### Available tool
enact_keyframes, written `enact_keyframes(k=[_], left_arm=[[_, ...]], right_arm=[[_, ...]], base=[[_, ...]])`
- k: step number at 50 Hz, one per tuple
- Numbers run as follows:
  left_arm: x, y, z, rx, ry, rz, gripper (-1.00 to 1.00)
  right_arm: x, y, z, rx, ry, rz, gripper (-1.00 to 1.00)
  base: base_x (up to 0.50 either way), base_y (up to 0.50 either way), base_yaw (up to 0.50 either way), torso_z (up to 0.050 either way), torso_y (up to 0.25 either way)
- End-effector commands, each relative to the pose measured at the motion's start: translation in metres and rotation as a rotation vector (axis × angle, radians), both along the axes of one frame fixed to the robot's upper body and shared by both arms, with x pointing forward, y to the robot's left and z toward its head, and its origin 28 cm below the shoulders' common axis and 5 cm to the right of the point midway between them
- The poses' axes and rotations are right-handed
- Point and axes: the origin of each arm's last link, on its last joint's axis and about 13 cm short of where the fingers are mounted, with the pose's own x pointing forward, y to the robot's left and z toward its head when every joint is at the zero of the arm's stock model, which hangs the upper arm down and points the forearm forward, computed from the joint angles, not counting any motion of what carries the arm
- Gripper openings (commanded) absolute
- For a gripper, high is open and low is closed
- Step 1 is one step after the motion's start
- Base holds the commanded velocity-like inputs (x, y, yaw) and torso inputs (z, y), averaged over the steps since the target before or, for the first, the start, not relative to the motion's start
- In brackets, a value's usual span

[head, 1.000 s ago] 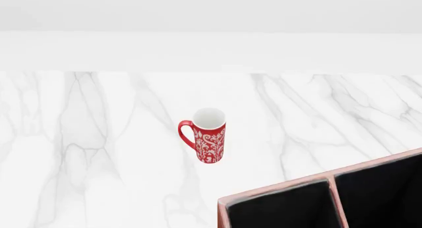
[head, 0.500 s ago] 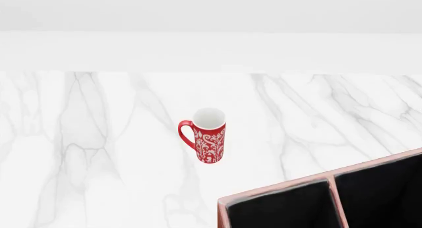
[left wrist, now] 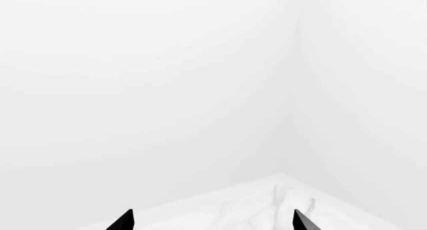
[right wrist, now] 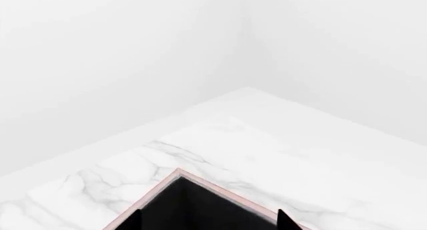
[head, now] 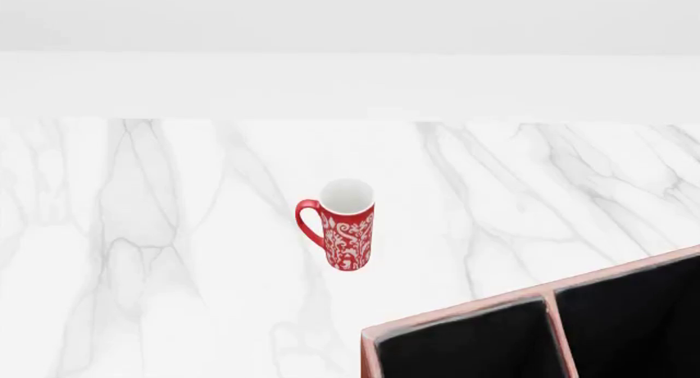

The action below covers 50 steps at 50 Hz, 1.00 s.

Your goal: Pick up the book and place it in the right compartment of the caddy.

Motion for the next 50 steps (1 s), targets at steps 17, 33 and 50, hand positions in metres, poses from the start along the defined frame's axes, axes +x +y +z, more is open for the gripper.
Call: enact_keyframes(k=[17,33,50], left_arm=[[0.03,-0.017,0.012,0.004,-0.006,-0.152,1.0],[0.125,-0.097,0.026,0.002,-0.008,-0.654,1.0],[0.17,-0.184,0.026,0.09,0.019,-1.016,1.0]], right_arm=[[0.023,0.027,0.039,-0.106,-0.105,0.072,1.0],[0.096,0.108,0.051,-0.161,-0.164,0.383,1.0],[0.13,0.17,0.043,-0.172,-0.196,0.567,1.0]], base=[[0.0,0.0,0.0,0.0,0.0],[0.0,0.0,0.0,0.0,0.0],[0.0,0.0,0.0,0.0,0.0]])
